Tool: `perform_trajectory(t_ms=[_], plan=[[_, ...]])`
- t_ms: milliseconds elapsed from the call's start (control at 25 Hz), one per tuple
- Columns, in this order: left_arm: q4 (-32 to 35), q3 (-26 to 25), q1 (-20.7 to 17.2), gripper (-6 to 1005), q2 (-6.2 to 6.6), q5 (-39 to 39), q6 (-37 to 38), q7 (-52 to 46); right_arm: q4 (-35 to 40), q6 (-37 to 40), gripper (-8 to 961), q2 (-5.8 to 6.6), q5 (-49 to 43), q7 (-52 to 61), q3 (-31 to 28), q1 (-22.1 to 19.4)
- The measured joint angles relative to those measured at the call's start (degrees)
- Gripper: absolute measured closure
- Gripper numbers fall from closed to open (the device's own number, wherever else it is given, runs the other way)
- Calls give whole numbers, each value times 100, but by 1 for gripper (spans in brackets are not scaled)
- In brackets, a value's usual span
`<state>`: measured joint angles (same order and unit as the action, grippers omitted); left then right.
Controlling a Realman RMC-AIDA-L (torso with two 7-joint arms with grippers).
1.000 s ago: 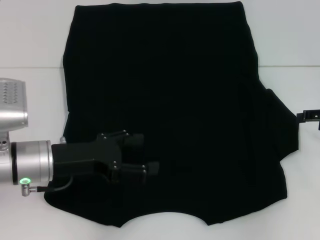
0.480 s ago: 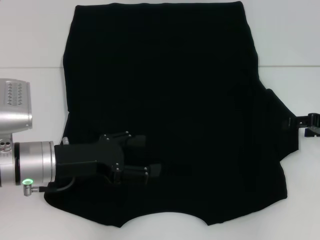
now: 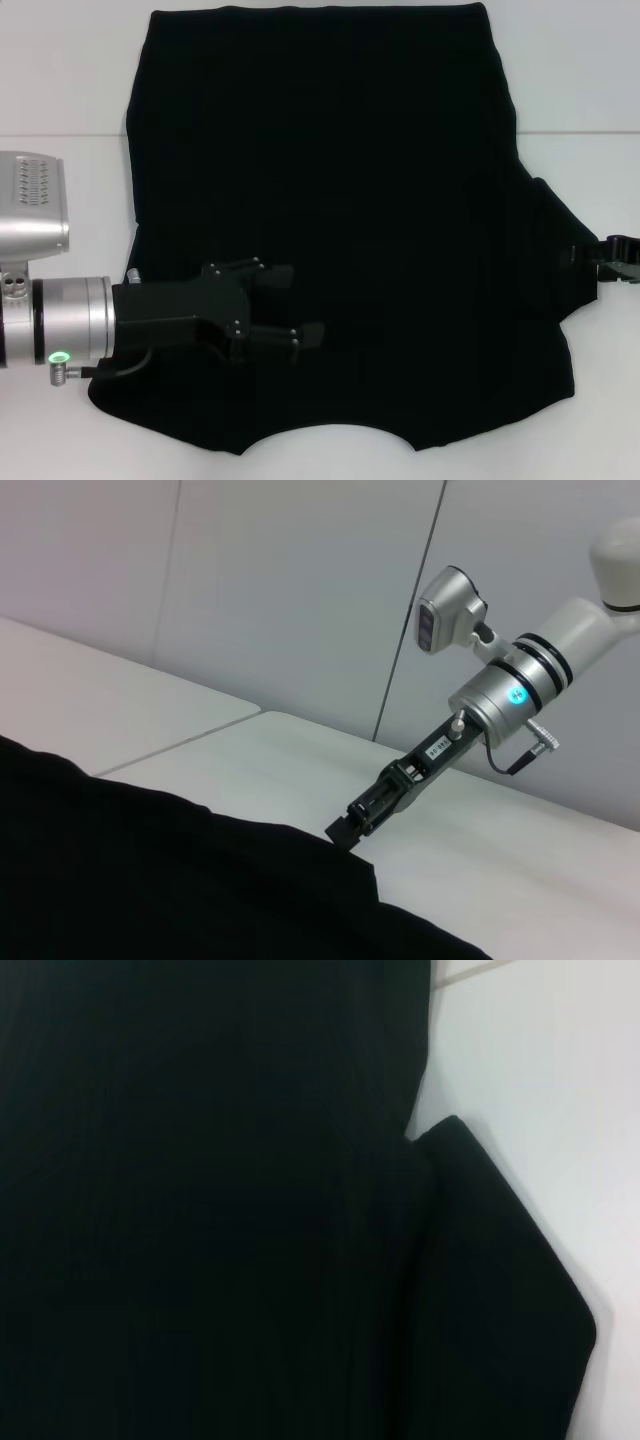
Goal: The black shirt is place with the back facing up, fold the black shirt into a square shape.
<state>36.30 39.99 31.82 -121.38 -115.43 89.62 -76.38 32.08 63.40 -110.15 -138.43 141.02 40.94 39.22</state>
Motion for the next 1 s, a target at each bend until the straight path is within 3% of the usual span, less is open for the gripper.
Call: perform_trajectory(t_ms=[400, 640, 720, 1000], plan=[[1, -53, -1, 54, 31, 29, -102, 0, -5, -150, 288, -57, 1, 25, 364, 99], [5, -62, -1, 55, 40, 44, -161, 0, -8, -172, 507, -70, -31, 43, 401, 133], [3, -62, -1, 56, 42, 46, -163, 0, -9, -176, 750, -74, -74, 72, 403, 142], [5, -63, -1, 58, 44, 48, -161, -39, 62, -197, 948, -72, -110, -8, 275, 37]])
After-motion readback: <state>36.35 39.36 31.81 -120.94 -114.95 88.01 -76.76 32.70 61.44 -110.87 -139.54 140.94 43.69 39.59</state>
